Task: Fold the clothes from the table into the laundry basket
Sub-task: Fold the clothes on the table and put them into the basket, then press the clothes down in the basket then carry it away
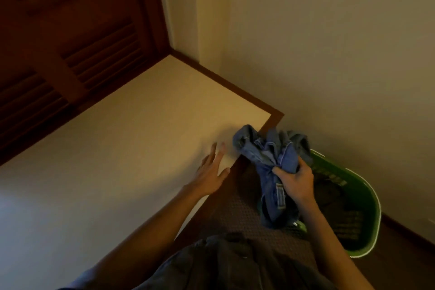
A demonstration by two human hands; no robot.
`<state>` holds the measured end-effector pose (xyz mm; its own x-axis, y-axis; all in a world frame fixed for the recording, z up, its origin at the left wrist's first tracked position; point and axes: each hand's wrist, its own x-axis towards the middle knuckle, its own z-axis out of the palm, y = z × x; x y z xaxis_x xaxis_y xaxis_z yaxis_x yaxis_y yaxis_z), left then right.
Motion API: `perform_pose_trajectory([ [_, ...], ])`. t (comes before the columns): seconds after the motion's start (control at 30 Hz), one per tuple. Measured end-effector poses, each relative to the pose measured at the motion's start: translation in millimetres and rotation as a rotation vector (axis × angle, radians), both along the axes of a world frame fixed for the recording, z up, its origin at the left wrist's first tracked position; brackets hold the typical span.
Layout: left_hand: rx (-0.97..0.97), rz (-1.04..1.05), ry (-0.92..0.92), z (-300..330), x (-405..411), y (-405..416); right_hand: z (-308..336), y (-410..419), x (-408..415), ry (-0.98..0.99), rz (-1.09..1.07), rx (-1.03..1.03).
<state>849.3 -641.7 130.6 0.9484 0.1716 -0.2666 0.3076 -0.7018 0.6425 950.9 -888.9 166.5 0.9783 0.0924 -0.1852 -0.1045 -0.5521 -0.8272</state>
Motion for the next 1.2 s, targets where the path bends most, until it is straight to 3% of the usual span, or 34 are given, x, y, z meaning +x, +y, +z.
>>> perform_pose_trajectory([
  [0.17,0.080,-0.051,0.153,9.3,72.5,-46.2,31.7,-95.9,27.2,-0.093,-0.096,0.010],
  [0.33,0.202,-0.042,0.257,-5.4,128.0,-64.2,63.3,-182.4,62.1,-0.241,0.038,-0.128],
  [0.53,0.285,0.086,0.463,-19.1,154.3,-99.7,42.7,-224.4,87.2,-0.389,0.294,-0.715],
  [0.63,0.347,0.076,0.470,-29.0,152.0,-99.5,-15.3,-236.1,88.0,-0.159,0.517,-0.903],
  [0.77,0.325,0.067,0.444,-37.8,151.9,-90.5,-80.5,-247.3,74.8,0.246,0.472,-0.542],
  [0.9,0.356,0.167,0.357,-41.2,159.2,-121.0,-103.2,-237.9,60.7,0.387,0.343,-0.383],
  [1.03,0.408,-0.169,0.211,-44.1,178.7,-179.6,-108.5,-235.0,66.8,0.425,0.207,-0.327],
  [1.2,0.282,-0.442,0.265,-55.8,210.1,-222.6,-105.2,-235.6,77.7,0.424,0.065,-0.266],
])
